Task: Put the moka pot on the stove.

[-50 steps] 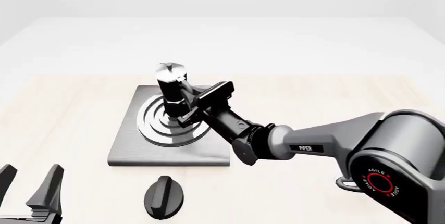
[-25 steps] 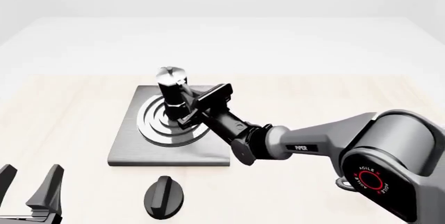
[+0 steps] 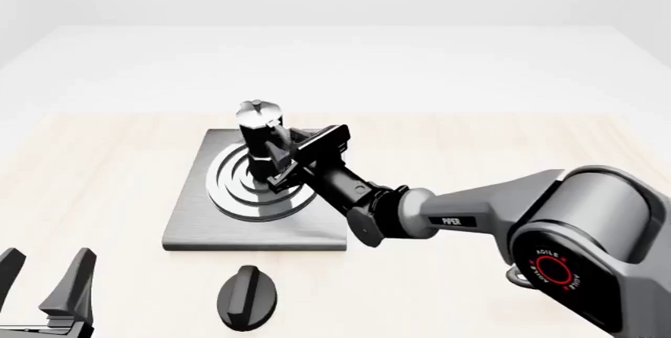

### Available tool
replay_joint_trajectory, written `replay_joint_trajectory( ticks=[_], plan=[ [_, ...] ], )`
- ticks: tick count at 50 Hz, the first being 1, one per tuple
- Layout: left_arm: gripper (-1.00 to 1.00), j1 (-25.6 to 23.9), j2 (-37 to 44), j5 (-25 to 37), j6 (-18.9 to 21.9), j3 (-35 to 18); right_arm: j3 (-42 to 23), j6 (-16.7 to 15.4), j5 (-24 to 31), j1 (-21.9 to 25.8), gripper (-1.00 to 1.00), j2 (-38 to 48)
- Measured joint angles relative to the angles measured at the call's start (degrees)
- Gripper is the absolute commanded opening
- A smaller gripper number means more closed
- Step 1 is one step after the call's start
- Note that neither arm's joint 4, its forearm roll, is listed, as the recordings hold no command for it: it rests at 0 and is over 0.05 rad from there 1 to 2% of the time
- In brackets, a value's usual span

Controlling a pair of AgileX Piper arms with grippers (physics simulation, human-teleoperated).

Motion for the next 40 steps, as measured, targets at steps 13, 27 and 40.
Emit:
replay_joint_trajectory(
  ticks=[13, 27, 40],
  plan=[
    [1.00, 0.00, 0.00, 0.00, 0.00, 0.00, -0.50, 0.38, 0.31, -0.30, 1.00, 0.74],
    [1.00, 0.00, 0.00, 0.00, 0.00, 0.00, -0.68, 0.68, 0.46, -0.32, 1.00, 1.07],
    [1.00, 0.00, 0.00, 0.00, 0.00, 0.00, -0.73, 0.40, 0.43, -0.48, 1.00, 1.09]
  ],
)
